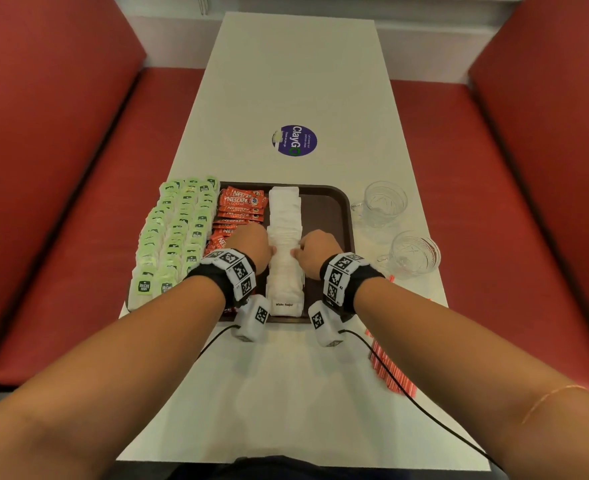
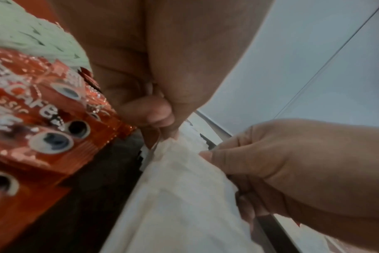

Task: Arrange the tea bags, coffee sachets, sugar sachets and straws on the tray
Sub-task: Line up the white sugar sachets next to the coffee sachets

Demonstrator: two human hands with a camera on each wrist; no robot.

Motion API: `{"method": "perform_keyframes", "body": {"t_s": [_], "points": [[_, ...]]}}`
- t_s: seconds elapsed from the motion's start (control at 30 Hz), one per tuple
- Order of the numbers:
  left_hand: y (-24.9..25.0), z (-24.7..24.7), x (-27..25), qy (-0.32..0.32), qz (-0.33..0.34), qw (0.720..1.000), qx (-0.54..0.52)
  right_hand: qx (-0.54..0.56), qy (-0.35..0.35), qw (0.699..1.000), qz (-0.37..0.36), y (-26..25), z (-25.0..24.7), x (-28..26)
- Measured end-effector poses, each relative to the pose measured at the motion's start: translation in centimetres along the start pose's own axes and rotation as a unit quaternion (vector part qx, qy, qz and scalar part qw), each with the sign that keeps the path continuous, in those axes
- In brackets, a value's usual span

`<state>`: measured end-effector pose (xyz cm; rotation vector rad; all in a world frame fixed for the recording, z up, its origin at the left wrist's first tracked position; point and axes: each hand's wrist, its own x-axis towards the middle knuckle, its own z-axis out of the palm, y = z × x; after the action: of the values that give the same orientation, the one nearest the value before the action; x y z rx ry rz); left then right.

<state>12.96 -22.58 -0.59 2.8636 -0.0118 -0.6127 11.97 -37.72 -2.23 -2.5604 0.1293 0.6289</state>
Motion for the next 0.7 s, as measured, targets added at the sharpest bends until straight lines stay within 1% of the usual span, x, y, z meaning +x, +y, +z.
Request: {"method": "perform_keyframes", "body": {"t_s": [0.13, 0.27, 0.47, 0.53, 0.67, 0.7], "points": [[-0.1, 0.1, 1.0, 0.000, 0.000, 1.000, 0.002, -0.011, 0.001, 1.000, 0.009, -0.2, -0.2, 0.9], [-0.4, -0.3, 1.6, -0.008, 0.005, 1.000, -0.018, -0.003, 0.013, 1.000, 0.018, -0.1, -0.4, 1.5], [-0.6, 0.1, 2.1, 0.011, 0.024, 1.000, -0.003, -0.006, 0.017, 1.000, 0.017, -0.2, -0.4, 2.0], [-0.7, 0.1, 2.4, 0.013, 0.023, 1.000, 0.005, -0.014, 0.024, 1.000, 0.013, -0.2, -0.7, 2.1], [-0.6, -0.9, 3.4, 0.041, 0.005, 0.999, -0.004, -0.030, 0.048, 0.998, 0.022, 0.0, -1.4, 2.3], [-0.4, -1.2, 3.7, 0.036, 0.000, 0.999, 0.000, -0.028, 0.046, 0.998, 0.022, 0.0, -1.4, 2.5]]}}
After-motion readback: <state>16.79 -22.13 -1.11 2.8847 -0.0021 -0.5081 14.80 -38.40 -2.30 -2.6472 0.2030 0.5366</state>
